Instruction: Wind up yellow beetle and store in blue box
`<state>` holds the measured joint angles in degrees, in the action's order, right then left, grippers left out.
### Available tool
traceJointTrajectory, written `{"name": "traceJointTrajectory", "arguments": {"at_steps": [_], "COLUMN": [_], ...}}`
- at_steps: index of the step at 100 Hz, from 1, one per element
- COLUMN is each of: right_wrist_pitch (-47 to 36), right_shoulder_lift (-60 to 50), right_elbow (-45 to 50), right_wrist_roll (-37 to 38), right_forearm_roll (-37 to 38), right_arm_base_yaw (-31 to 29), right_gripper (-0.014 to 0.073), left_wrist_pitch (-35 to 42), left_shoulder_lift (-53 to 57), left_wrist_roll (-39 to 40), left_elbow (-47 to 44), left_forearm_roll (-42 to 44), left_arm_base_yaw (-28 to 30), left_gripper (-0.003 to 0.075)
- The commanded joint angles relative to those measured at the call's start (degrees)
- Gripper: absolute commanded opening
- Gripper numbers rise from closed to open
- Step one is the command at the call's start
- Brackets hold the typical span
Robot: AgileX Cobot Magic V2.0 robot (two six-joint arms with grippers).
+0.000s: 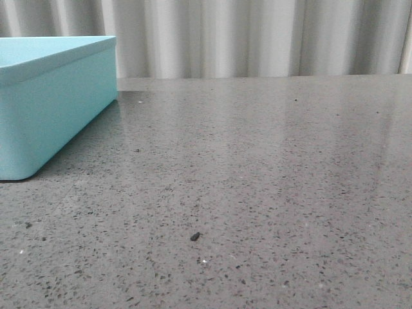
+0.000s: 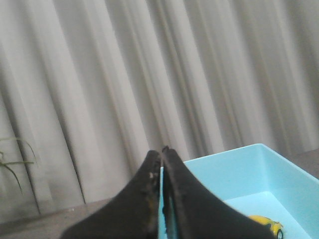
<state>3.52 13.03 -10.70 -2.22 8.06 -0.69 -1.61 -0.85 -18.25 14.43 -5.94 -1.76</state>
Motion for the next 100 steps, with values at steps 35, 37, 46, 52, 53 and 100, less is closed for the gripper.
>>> {"name": "traceJointTrajectory", "arguments": {"at_steps": [35, 37, 46, 52, 53, 100], "right_wrist_pitch": [-4.62, -4.62, -4.62, -4.53, -4.53, -4.53], "right_shoulder_lift": [0.41, 0.41, 0.41, 0.41, 0.41, 0.41], "right_elbow": [-1.54, -1.54, -1.54, -1.54, -1.54, -1.54], "right_wrist_roll": [-0.45, -0.45, -0.45, -0.45, -0.45, -0.45], "right_forearm_roll": [0.6, 0.6, 0.6, 0.6, 0.6, 0.6], "right_arm_base_yaw": [0.33, 0.33, 0.33, 0.33, 0.33, 0.33], "right_gripper": [-0.0061, -0.0061, -0.0061, -0.0061, -0.0061, -0.0061], "left_wrist_pitch": [4.09, 3.38, -2.67, -4.89, -5.16, -14.75], "left_shoulder_lift": [2.94, 2.94, 2.94, 2.94, 2.94, 2.94], "left_wrist_roll": [26.7, 26.7, 26.7, 26.7, 26.7, 26.7], "left_elbow": [-15.59, -16.07, -15.87, -15.87, -15.87, -15.87], "left_forearm_roll": [10.04, 10.04, 10.16, 10.01, 9.87, 7.65], "left_arm_base_yaw": [3.81, 3.81, 3.7, 3.7, 3.7, 3.7], "left_gripper": [-0.0021, -0.0021, -0.0021, -0.0021, -0.0021, -0.0021]}}
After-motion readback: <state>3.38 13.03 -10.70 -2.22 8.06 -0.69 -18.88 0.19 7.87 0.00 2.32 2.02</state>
